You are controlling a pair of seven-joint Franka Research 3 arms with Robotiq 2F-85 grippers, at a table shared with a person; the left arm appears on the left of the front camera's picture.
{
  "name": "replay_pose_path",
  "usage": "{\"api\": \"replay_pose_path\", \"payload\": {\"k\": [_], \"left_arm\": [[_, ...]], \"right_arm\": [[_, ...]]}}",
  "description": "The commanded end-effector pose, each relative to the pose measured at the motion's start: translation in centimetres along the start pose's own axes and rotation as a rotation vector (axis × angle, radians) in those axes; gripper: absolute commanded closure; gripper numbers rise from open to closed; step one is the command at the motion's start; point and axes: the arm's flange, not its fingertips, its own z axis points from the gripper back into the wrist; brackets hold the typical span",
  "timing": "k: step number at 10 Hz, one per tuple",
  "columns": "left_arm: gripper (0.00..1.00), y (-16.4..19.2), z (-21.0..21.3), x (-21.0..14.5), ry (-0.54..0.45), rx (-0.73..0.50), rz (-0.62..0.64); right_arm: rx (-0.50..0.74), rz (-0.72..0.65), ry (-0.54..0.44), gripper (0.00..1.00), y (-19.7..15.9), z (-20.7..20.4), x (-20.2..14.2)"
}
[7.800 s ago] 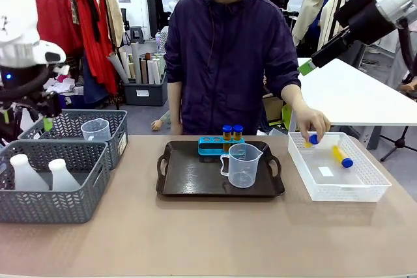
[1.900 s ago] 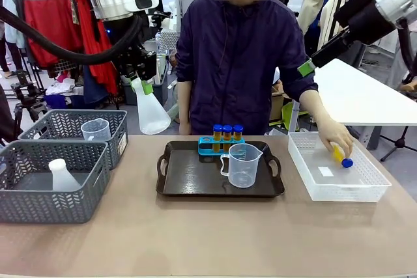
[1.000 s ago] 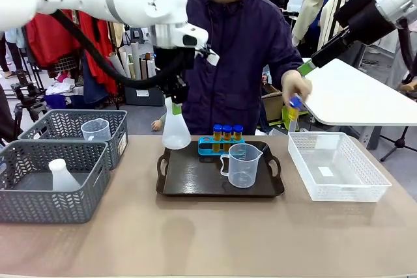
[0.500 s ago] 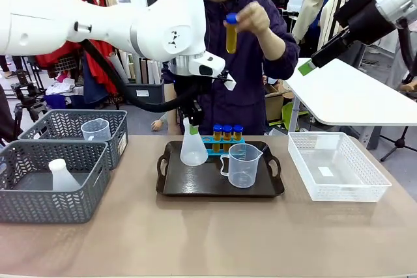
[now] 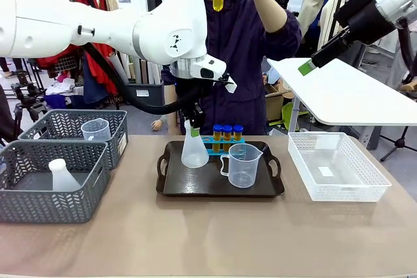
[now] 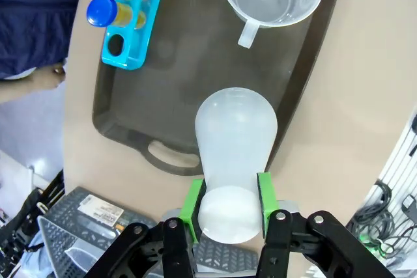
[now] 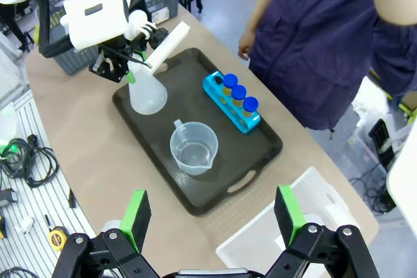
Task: Prepare the laboratory tools.
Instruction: Pick up one Small flask and place it on the Handle tray.
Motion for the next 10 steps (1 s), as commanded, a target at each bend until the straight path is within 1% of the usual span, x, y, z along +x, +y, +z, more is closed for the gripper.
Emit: {"api": "replay_pose_path", "payload": {"k": [1,2,3,5,7,10], "left_arm": [[1.00,0.0,0.1,0.0,-0.002,0.002,-0.001],[1.00,0.0,0.0,0.0,0.000,0.000,0.000],[1.00,0.8,-0.2,-0.3,0.022,-0.024,-0.006],[1.00,1.7,-1.9,-0.3,0.044,-0.040,0.003],[1.00,2.3,-3.9,-0.6,0.041,-0.042,0.003],[1.00,2.3,-6.4,-0.1,0.045,-0.064,-0.023]], "right_arm": [[0.019,-0.001,-0.018,0.00,-0.1,0.0,0.0],[0.019,-0.001,-0.018,0.00,-0.1,0.0,0.0],[0.019,-0.001,-0.018,0.00,-0.1,0.0,0.0],[0.019,-0.001,-0.018,0.00,-0.1,0.0,0.0],[0.019,-0.001,-0.018,0.00,-0.1,0.0,0.0],[0.019,-0.001,-0.018,0.00,-0.1,0.0,0.0]]}}
